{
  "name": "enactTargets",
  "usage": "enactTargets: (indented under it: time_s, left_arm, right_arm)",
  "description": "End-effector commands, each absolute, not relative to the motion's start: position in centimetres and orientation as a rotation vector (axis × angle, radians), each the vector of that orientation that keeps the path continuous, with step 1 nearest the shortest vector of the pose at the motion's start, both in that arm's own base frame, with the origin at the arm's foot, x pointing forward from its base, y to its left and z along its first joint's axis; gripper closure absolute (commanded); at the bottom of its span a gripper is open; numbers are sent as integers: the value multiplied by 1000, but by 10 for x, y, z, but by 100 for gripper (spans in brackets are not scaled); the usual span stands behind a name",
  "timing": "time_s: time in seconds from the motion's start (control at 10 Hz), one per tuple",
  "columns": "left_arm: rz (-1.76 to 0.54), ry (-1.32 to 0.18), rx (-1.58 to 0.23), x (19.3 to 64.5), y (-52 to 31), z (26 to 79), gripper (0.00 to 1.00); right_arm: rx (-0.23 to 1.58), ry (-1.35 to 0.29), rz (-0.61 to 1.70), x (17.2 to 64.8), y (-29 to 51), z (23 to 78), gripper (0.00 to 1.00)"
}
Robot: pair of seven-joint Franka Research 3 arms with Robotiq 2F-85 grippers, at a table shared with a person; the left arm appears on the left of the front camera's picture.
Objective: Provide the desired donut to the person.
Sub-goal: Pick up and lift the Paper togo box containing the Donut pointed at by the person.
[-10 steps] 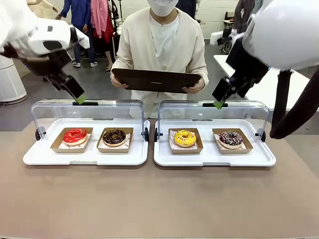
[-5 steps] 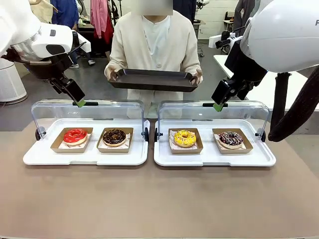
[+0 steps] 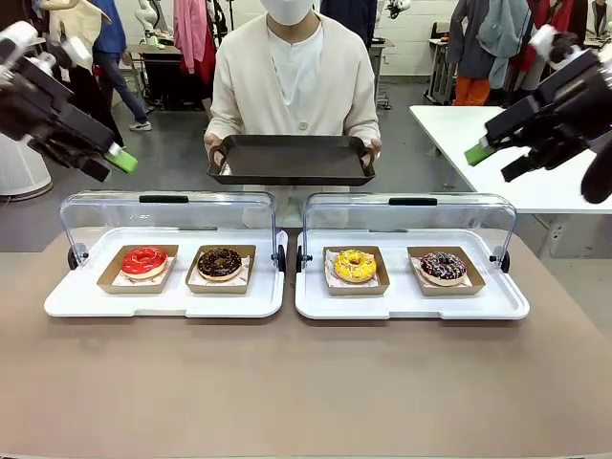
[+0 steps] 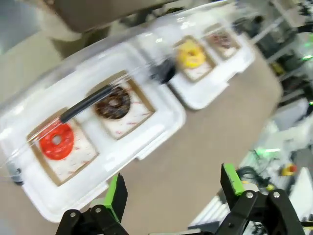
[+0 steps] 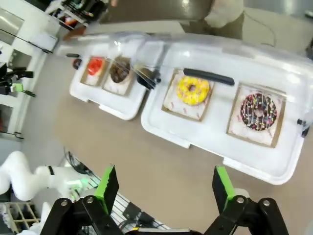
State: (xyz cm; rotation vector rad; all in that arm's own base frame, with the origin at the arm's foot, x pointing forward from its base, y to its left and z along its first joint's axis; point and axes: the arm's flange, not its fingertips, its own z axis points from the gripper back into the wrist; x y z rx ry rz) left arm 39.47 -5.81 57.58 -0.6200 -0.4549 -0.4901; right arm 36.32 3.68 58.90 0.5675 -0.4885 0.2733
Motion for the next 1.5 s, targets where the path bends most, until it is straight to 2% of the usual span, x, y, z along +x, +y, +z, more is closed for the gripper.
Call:
enactTargets:
  time_s: [0.0,0.3,0.6,0.7,0.8,1.2,1.3,1.4]
  left_arm:
    - [-697,-456,-700,384,-54,601,0]
    - [-1040,-547,-892,378,3,623,0]
    - [-1233,-608,-900,375,44,615,0]
    - [-1257,-585,-862,372,38,611,0]
    - [-1169,-608,-869,362,39,618,0]
    - [-1193,-598,-859,365,42,613,0]
    - [-1291,-599,-893,368,55,603,0]
    - [-1340,-608,-848,367,64,599,0]
  right_arm:
    - [572,-515,488,351,44,599,0]
    - [807,-556,766,339,-5,616,0]
    - [991,-680,907,332,-58,618,0]
    - [935,-698,811,333,-58,617,0]
    - [899,-695,882,322,-48,621,0]
    - [907,-686,862,322,-54,618,0]
    - [883,-682,974,327,-62,606,0]
    - [856,-656,1078,328,-70,598,0]
